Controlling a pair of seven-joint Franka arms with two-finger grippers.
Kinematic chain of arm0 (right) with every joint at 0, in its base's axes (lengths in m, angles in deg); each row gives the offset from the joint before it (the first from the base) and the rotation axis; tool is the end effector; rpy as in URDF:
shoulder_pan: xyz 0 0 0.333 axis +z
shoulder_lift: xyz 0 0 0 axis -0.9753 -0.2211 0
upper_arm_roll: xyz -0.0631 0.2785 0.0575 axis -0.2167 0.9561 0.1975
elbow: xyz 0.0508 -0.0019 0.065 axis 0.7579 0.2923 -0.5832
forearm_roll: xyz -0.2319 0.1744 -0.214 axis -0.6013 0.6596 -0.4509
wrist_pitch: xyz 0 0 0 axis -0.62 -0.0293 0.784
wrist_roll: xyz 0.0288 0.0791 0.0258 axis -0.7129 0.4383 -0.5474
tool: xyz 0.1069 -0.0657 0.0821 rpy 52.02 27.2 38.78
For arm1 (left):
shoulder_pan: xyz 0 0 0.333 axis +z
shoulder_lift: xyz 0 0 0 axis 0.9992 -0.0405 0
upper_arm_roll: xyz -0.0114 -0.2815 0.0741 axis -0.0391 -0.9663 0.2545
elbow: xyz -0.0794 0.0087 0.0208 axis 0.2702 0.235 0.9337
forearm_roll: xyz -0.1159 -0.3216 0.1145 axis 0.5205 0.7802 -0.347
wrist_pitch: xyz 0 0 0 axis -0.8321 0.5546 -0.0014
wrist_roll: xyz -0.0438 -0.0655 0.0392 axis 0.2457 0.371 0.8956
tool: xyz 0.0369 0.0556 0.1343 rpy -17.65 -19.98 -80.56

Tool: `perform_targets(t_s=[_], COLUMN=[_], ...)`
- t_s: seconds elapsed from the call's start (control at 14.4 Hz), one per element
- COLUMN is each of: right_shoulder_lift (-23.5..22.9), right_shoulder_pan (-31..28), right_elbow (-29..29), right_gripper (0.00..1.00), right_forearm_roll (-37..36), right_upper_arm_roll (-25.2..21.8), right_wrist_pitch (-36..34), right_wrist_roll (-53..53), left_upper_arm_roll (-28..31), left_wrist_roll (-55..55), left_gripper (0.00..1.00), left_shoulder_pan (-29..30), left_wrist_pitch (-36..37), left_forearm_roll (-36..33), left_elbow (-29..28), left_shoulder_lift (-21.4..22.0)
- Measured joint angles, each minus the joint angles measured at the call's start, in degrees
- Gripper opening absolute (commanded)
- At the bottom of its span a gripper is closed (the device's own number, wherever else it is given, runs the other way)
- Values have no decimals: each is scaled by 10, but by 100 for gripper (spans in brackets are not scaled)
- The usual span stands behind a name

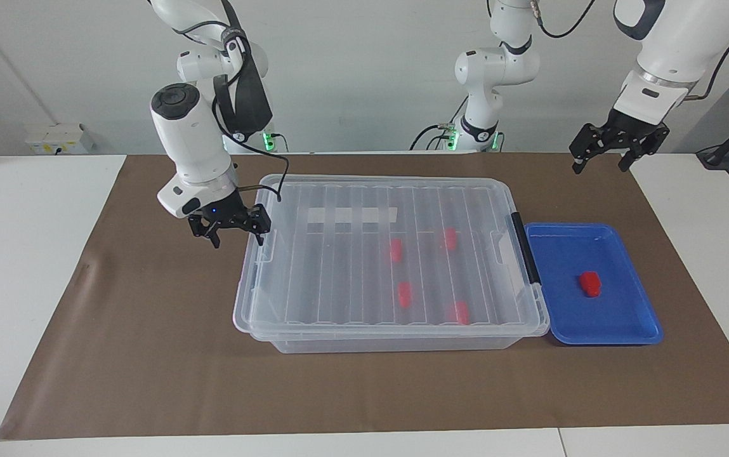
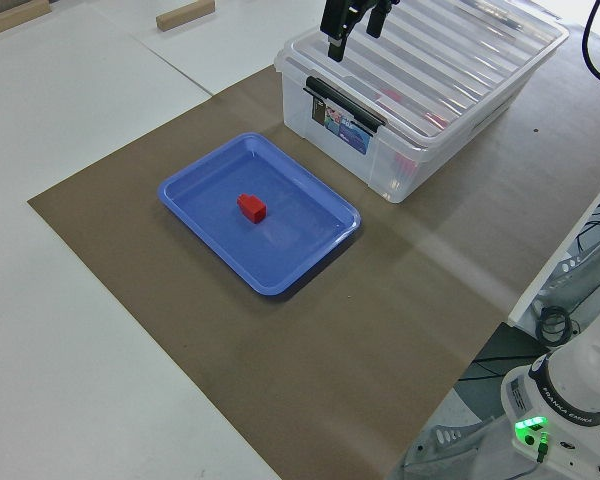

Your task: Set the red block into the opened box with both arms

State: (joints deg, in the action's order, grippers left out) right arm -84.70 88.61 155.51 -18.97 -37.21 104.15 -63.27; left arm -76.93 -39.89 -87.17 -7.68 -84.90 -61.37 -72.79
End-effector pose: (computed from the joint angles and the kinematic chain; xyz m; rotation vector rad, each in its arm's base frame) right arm 0.5593 0.1082 0.4071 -3.0963 -0.0064 -0.1430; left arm 0.5136 -0.0129 0.5679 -3.1325 0.0447 -0.0621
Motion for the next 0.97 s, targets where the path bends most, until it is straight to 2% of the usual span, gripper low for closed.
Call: perform_targets(t_s=[0.42, 0.62, 0.97], right_shoulder_lift=[-5, -5, -5], right_shoulder_pan=[-10, -26, -51], right_elbow=[4, 4, 3], right_gripper=[100, 100, 100], right_forearm_roll=[-6, -29, -77], right_upper_arm_roll=[-1, -2, -2], right_wrist_pitch=[0, 0, -7], right_wrist_roll=[9, 9, 10], left_upper_arm_roll=[6, 8, 11], left_wrist_roll=[0, 36, 75], left_gripper=[100, 100, 100], left_shoulder_pan=[3, 11, 39], left_wrist_pitch=[-23, -49, -132], left_forearm_roll=[0, 0, 0], left_elbow=[-1, -9, -56], left_shoulder_lift=[0, 0, -4])
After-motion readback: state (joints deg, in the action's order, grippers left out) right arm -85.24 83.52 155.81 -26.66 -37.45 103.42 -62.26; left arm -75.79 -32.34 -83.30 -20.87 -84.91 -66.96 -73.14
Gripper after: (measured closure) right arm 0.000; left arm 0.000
